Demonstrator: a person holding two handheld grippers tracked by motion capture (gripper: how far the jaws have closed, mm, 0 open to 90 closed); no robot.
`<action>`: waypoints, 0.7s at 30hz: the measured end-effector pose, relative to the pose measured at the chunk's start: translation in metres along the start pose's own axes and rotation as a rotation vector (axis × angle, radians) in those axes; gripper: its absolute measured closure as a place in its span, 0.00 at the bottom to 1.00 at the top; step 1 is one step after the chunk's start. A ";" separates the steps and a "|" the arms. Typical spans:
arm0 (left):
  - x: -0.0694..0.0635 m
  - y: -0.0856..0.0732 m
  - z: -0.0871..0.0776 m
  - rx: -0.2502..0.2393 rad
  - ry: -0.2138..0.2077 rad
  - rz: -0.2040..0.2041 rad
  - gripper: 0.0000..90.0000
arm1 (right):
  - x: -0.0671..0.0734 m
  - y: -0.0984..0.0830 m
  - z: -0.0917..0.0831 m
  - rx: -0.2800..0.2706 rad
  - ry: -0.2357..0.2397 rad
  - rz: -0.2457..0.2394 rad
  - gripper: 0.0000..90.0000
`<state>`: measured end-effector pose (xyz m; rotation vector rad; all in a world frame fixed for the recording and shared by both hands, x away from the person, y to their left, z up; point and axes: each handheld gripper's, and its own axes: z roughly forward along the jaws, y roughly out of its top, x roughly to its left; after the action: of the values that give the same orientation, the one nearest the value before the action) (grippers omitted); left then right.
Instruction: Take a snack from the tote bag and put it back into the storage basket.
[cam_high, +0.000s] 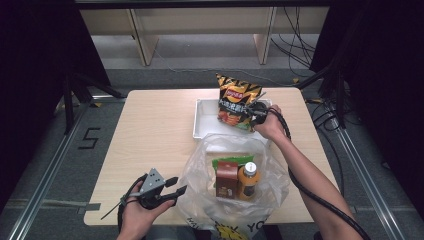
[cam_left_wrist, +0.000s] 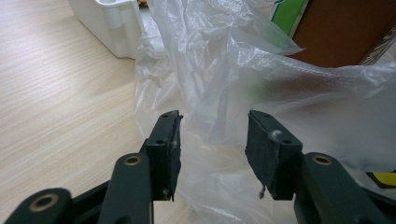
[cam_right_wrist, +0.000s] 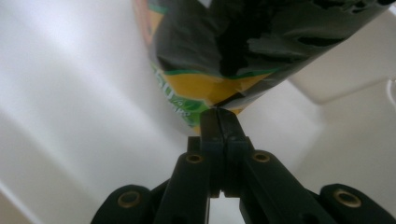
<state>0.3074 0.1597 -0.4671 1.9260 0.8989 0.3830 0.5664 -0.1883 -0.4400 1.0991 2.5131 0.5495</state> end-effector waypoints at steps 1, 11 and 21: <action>0.000 0.000 0.000 0.000 0.001 0.002 0.60 | 0.001 0.000 -0.001 0.006 0.015 -0.012 1.00; -0.002 0.000 0.000 -0.002 0.006 -0.012 0.62 | 0.014 0.000 0.004 0.023 0.098 -0.056 1.00; 0.001 0.000 -0.002 -0.003 0.003 0.006 0.62 | 0.009 0.004 0.016 0.029 0.067 -0.069 1.00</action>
<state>0.3067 0.1619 -0.4665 1.9260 0.8943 0.3904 0.5700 -0.1756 -0.4536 1.0151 2.6140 0.5415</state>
